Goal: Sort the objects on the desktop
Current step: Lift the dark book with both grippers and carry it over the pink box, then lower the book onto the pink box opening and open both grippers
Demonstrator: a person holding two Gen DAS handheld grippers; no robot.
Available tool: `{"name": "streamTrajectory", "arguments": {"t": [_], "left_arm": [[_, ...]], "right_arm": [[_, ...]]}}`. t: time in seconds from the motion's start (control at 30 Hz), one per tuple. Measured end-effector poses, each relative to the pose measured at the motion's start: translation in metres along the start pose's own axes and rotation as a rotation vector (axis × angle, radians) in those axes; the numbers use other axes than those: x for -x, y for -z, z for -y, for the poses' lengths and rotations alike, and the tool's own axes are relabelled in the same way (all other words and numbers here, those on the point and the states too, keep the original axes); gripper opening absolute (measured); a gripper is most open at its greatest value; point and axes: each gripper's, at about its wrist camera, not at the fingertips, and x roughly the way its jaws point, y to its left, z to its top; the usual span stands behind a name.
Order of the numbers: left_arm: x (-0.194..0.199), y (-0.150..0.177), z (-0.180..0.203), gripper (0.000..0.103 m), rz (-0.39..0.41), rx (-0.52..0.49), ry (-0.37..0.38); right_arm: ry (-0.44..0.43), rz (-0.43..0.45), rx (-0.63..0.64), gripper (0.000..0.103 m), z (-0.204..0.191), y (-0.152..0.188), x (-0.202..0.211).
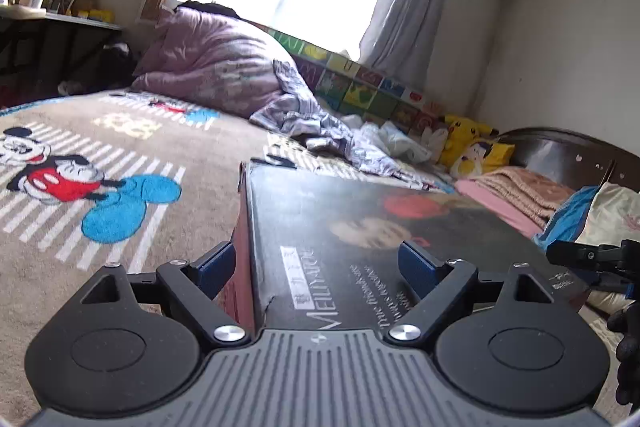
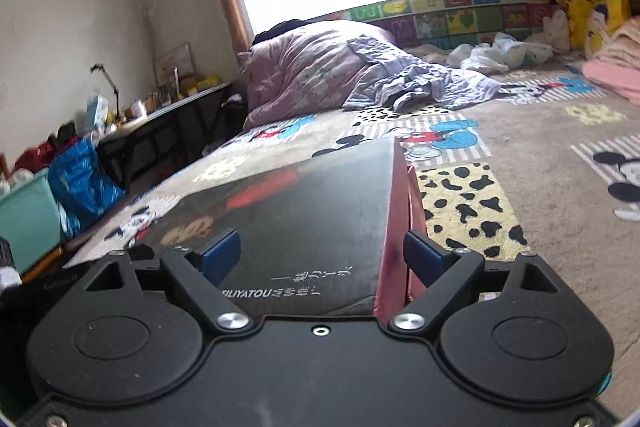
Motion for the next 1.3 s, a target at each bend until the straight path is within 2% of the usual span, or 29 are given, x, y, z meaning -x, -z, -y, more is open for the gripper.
{"name": "streamTrajectory", "arguments": {"t": [0.17,0.33,0.4,0.53,0.7,0.83,1.07,1.17,1.3], "left_arm": [[0.001,0.0,0.008,0.088,0.026,-0.025,0.03],[0.0,0.002,0.015,0.088,0.047,-0.062,0.033],[-0.001,0.003,0.019,0.089,0.044,-0.092,0.021],[-0.009,0.006,0.026,0.09,0.01,-0.142,-0.025],[-0.015,0.008,0.02,0.091,-0.024,-0.078,-0.038],[-0.017,0.009,0.014,0.094,-0.052,-0.026,-0.04],[-0.012,0.009,0.017,0.094,-0.066,-0.006,-0.073],[-0.003,0.008,0.019,0.094,-0.07,0.005,-0.1],[0.011,0.009,0.022,0.094,-0.077,0.021,-0.133]], "right_arm": [[-0.018,-0.011,-0.093,0.089,0.015,0.006,-0.002],[-0.065,-0.05,-0.386,0.087,0.055,0.018,-0.011],[-0.066,-0.062,-0.423,0.087,0.062,0.022,-0.013],[-0.034,-0.087,-0.399,0.087,0.061,0.027,-0.017],[-0.008,-0.102,-0.369,0.087,0.061,0.031,-0.018],[0.017,-0.105,-0.289,0.088,0.058,0.027,-0.016],[0.071,-0.101,-0.177,0.091,0.05,0.024,-0.014],[0.123,-0.1,-0.139,0.091,0.041,0.02,-0.002],[0.142,-0.081,-0.07,0.093,0.031,0.023,0.027]]}}
